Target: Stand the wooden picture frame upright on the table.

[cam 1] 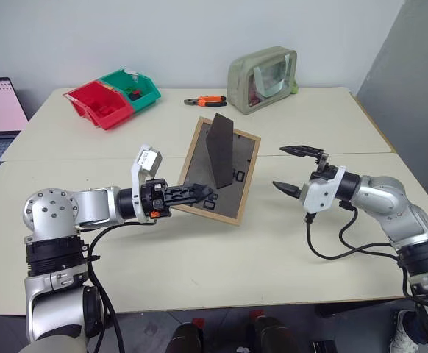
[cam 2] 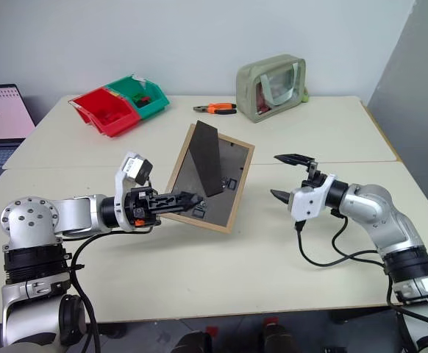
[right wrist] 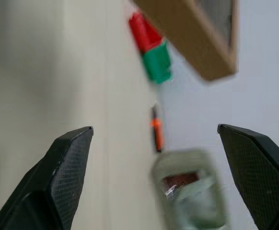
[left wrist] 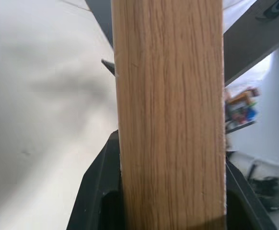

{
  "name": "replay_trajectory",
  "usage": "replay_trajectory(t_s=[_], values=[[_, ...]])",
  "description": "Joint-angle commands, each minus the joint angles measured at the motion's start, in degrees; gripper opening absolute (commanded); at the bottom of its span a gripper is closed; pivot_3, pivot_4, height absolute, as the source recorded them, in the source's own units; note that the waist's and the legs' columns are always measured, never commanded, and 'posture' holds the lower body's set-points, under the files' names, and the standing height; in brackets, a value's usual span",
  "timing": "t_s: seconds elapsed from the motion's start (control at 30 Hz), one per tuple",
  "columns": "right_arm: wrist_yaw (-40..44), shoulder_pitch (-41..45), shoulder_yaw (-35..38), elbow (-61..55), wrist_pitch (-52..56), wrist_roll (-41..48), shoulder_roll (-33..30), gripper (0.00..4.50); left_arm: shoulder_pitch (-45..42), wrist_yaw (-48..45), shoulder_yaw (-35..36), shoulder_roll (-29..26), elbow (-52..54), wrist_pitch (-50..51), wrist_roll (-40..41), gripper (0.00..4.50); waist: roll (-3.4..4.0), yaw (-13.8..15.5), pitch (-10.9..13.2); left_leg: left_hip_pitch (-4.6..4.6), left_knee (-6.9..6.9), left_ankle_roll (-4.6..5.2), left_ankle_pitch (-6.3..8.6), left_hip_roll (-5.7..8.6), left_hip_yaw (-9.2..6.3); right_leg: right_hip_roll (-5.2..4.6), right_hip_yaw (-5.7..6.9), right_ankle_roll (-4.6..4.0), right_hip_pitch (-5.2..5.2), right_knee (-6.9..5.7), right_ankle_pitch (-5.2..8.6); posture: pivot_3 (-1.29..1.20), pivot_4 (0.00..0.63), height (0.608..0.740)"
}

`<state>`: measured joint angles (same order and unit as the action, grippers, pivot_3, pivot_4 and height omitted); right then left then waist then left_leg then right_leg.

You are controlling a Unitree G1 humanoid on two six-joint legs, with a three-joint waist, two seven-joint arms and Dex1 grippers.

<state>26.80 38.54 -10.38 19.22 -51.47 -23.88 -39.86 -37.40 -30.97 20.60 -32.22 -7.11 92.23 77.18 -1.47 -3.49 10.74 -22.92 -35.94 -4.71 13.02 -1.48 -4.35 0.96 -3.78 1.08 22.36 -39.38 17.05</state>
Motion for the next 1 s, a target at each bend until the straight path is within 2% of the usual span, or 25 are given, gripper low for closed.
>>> replay_trajectory(t_s=[0.03, 0.23, 0.33, 0.4, 0.5, 0.63, 0.8, 0.87, 1.0], values=[[-11.87, 6.07, -0.26, 4.05, -10.12, -9.39, 3.01, 4.38, 0.31, 6.40, 0.80, 1.06, 0.33, 0.27, 9.60, 1.24, 0.00, 0.07, 0.00, 0.01, -0.02, -0.09, -0.05, 0.00, 0.00, -0.01, -0.02, -0.01, 0.01, -0.06, 0.00, 0.00, 0.150, 0.740], [-19.08, 10.49, -3.79, 9.60, -15.42, -15.73, 6.50, 4.38, 4.39, 17.39, -3.99, -0.44, 2.55, -5.88, 24.93, 1.24, -0.01, 0.49, 0.00, 0.01, -0.11, -0.11, -0.07, -0.09, -0.11, -0.13, -0.11, -0.02, -0.04, -0.14, 0.00, 0.00, 0.150, 0.740], [-22.30, 12.59, -4.71, 11.83, -15.64, -19.01, 6.78, 3.93, 7.30, 21.89, -6.87, -2.88, 4.43, -10.59, 32.21, 1.24, -0.01, 0.67, 0.00, 0.00, -0.16, -0.11, -0.07, -0.07, -0.11, -0.16, -0.15, -0.02, -0.05, -0.18, 0.00, 0.00, 0.150, 0.740], [-24.34, 13.63, -5.13, 13.28, -15.76, -20.39, 6.62, 3.37, 9.27, 23.11, -8.24, -4.48, 5.96, -12.96, 35.20, 1.24, -0.01, 0.71, 0.00, 0.01, -0.17, -0.11, -0.07, -0.07, -0.11, -0.16, -0.19, -0.02, -0.05, -0.21, 0.00, 0.00, 0.150, 0.740], [-27.48, 14.78, -5.24, 14.58, -16.61, -21.84, 6.08, 2.54, 11.35, 22.80, -8.99, -5.38, 7.55, -15.30, 35.82, 1.24, -0.01, 0.77, 0.00, 0.03, -0.16, -0.10, -0.07, -0.03, -0.11, -0.15, -0.19, -0.03, -0.05, -0.26, 0.00, 0.00, 0.150, 0.740], [-31.39, 15.40, -5.17, 14.22, -18.06, -23.34, 5.89, 1.71, 12.56, 21.92, -8.75, -5.29, 8.05, -17.58, 35.82, 1.24, -0.01, 0.80, 0.00, 0.03, -0.18, -0.09, -0.07, 0.03, -0.10, -0.12, -0.18, -0.04, -0.05, -0.27, 0.00, 0.00, 0.150, 0.740], [-33.90, 16.50, -5.61, 14.27, -18.47, -24.26, 6.58, 1.56, 12.68, 20.86, -9.49, -5.92, 8.43, -17.80, 35.82, 1.24, -0.01, 0.76, 0.00, 0.08, -0.19, -0.09, -0.07, 0.14, -0.09, -0.07, -0.15, -0.05, -0.04, -0.36, 0.01, 0.00, 0.150, 0.740], [-34.41, 16.65, -5.75, 14.85, -18.38, -24.45, 6.35, 1.54, 12.78, 20.69, -9.48, -6.18, 8.61, -18.15, 35.82, 1.91, -0.02, 0.73, 0.00, 0.08, -0.19, -0.09, -0.07, 0.15, -0.09, -0.06, -0.16, -0.06, -0.04, -0.38, 0.01, 0.00, 0.150, 0.740], [-35.23, 16.32, -5.67, 15.73, -18.47, -24.32, 5.61, 1.32, 11.92, 22.05, -7.26, -7.00, 6.85, -20.66, 35.82, 2.63, -0.01, 0.66, 0.00, 0.08, -0.19, -0.08, -0.07, 0.14, -0.08, -0.06, -0.17, -0.06, -0.04, -0.40, 0.02, 0.00, 0.150, 0.740]])
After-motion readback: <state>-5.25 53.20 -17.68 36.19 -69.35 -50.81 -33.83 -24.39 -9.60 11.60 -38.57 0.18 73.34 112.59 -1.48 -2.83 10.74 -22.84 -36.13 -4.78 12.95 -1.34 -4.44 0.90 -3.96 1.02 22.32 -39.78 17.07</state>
